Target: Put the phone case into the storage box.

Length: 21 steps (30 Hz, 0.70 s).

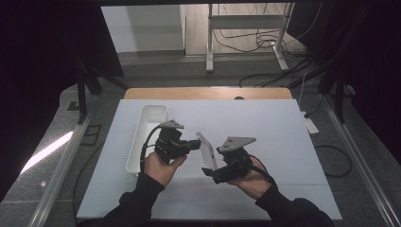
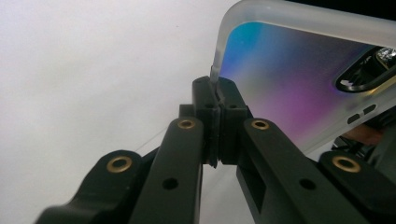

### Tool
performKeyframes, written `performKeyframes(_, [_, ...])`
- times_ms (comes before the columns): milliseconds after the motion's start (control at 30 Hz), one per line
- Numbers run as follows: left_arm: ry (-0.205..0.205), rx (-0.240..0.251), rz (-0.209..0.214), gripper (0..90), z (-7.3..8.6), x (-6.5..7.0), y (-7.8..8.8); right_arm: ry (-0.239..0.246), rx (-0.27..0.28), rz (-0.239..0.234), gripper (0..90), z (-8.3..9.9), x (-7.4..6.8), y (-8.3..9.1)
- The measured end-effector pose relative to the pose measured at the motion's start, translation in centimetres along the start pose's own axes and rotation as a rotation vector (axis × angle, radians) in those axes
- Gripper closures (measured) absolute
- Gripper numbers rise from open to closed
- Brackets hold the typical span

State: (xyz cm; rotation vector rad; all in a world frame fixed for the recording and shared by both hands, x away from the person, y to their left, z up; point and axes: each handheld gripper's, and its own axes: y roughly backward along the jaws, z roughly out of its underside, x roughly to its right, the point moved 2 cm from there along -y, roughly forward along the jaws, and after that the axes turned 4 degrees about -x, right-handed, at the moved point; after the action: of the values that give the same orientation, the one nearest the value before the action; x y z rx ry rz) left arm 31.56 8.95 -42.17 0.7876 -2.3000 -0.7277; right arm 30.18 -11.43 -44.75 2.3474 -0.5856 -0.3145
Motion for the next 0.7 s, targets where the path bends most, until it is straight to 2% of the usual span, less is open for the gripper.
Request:
performKeyframes(267, [0.010,0.007,-0.030,88.3,0.0,-1.0,0.4,-0.031,-0.031,0.016,0.7,0.6,1.0,0.5])
performKeyframes(533, [0.009,0.002,-0.056,88.3,-0.3,-1.8,0.9,-0.033,-0.032,0.030,0.0,1.1,1.6,1.1])
performKeyframes(700, [0.013,0.001,-0.069,88.3,-0.2,-2.5,1.3,-0.025,-0.027,0.057,0.0,1.6,1.9,1.8])
